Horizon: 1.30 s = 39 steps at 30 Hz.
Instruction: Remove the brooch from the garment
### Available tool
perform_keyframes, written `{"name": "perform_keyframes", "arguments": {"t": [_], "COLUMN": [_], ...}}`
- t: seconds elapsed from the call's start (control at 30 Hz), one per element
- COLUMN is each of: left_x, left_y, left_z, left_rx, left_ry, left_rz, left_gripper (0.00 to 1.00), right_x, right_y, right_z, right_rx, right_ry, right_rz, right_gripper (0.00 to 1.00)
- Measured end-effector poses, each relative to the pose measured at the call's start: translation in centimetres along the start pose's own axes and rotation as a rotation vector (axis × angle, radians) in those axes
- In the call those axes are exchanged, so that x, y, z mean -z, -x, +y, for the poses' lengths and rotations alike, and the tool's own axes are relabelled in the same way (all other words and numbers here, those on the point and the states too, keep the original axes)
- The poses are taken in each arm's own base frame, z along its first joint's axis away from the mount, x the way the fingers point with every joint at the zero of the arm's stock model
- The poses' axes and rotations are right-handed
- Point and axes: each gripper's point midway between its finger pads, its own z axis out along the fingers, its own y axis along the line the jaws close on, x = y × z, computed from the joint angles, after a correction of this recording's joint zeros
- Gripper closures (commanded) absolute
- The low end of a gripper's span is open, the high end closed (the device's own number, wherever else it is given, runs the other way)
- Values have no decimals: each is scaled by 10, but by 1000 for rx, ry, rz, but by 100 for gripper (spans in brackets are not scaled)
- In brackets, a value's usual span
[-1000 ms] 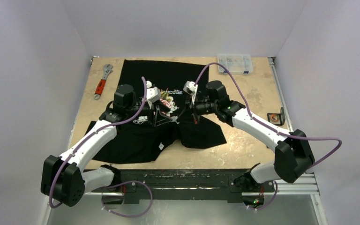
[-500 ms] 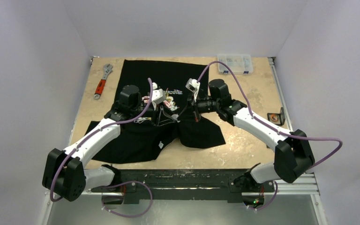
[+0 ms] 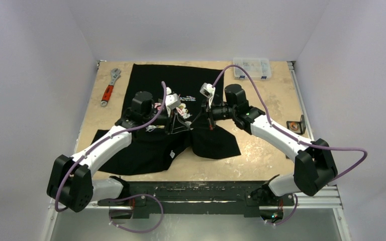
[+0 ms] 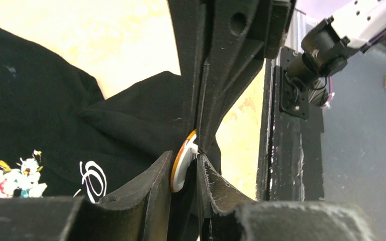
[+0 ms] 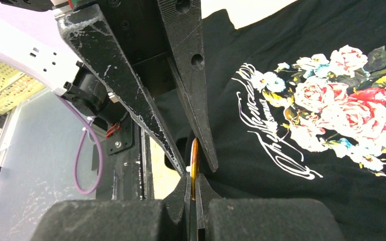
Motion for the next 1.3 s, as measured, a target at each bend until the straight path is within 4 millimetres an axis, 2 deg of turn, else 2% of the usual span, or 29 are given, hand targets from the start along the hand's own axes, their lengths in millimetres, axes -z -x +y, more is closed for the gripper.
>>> {"name": "perform_keyframes", "arguments": {"t": [0.33, 0.67, 0.7, 0.77, 0.87, 1.1, 1.3], "left_x": [-5, -8, -8, -8, -8, -2, 16], "left_y": [2, 4, 4, 5, 4, 5, 9], "left_z": [8, 13, 13, 13, 15, 20, 29], "left_rx": [185, 287, 290, 298, 306, 281, 257], "left_ry": [62, 110, 111, 115, 122, 122, 149], "left_rz": [-17, -8, -7, -5, 0, -20, -51], "left_gripper": [88, 85, 84, 69, 54, 41, 31], "right_x": [3, 8, 9, 10, 11, 12, 16], "right_y": [2, 3, 4, 4, 4, 2, -10], "right_z": [-7, -13, -12, -13, -14, -25, -43], "right_rx": [24, 55, 59, 67, 67, 105, 192], "right_ry": [-32, -103, -108, -120, -126, -186, -277], "right_rz": [-10, -28, -32, -38, -40, -26, 15], "right_gripper": [100, 100, 100, 100, 100, 100, 100]}}
